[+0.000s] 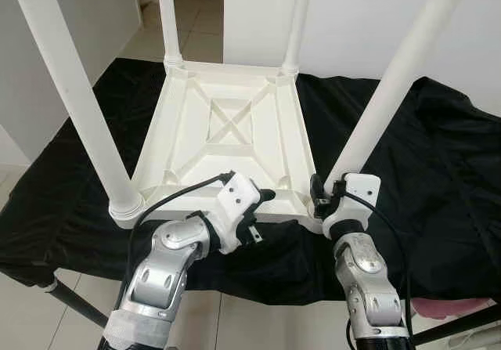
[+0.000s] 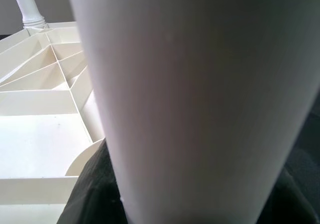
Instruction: Building children table
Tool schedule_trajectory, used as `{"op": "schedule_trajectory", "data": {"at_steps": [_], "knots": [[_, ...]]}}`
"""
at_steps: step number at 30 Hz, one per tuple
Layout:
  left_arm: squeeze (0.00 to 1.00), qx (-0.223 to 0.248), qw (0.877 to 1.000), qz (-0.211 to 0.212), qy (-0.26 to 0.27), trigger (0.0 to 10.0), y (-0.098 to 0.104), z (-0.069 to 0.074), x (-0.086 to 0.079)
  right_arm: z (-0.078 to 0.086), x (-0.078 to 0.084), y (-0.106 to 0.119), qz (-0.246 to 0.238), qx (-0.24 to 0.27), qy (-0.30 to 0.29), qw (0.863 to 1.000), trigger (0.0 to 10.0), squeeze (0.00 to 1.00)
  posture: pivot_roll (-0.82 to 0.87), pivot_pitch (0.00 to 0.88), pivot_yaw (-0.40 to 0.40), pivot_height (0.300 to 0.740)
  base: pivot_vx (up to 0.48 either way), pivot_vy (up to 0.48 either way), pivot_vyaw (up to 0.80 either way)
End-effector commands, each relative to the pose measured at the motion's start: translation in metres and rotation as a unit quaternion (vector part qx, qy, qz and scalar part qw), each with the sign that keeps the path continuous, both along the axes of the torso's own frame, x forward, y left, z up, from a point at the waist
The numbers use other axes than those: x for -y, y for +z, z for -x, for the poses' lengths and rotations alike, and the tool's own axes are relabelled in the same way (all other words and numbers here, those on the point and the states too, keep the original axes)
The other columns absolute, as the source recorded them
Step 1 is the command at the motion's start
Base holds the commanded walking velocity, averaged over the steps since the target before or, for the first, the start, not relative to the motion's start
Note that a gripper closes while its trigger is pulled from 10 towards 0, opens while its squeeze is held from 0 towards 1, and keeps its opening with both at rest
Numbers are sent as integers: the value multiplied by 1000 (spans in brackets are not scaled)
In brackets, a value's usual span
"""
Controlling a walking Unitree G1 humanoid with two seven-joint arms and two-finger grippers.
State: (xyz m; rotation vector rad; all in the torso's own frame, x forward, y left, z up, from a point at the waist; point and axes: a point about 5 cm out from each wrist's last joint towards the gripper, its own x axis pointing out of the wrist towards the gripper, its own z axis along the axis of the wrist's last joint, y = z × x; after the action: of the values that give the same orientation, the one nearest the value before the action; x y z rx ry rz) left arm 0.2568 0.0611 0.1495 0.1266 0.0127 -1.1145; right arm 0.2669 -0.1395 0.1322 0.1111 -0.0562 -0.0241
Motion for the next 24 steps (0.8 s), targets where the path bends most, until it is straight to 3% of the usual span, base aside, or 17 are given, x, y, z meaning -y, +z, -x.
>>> {"op": "schedule_trajectory", "data": {"at_steps": [1,2,11,15,16,17,18,21,22,24], "knots": [[0,6,998,6,63,10000,1,-5,-2,0,-2,-5,-13,-11,-1,1000,10000,0,-7,0,-46,740,0,0,0],[0,7,998,6,61,10000,1,-5,-1,-1,-2,-4,-10,-8,5,1000,10000,1000,-4,0,-52,740,0,0,0],[0,8,998,-1,63,10000,-3,-3,0,-7,6,-1,10,6,30,999,10000,1000,9,0,-71,740,0,0,0],[0,3,998,6,70,10000,-2,-4,-1,-4,13,0,-6,12,62,998,10000,1000,15,0,-78,740,0,0,0],[0,10,997,2,75,10000,-2,-4,-2,-1,19,0,-12,15,80,997,10000,796,17,0,-81,740,0,0,0],[0,10,997,2,75,10000,-2,-4,-2,-1,19,0,-12,15,80,997,10000,796,17,0,-81,740,0,0,0],[0,14,997,-3,77,10000,-3,-4,-1,1,25,0,-8,18,99,995,10000,0,16,0,-81,740,0,0,0],[0,18,997,-7,76,10000,-3,-3,-1,3,29,1,14,23,125,992,10000,0,15,0,-79,740,0,0,0],[0,18,997,-9,72,10000,-4,-2,0,6,36,1,40,26,172,984,10000,0,11,0,-73,740,0,0,0],[0,24,997,-13,70,10000,-4,-2,1,6,41,3,45,29,207,977,10000,0,8,0,-71,740,0,0,0]]}}
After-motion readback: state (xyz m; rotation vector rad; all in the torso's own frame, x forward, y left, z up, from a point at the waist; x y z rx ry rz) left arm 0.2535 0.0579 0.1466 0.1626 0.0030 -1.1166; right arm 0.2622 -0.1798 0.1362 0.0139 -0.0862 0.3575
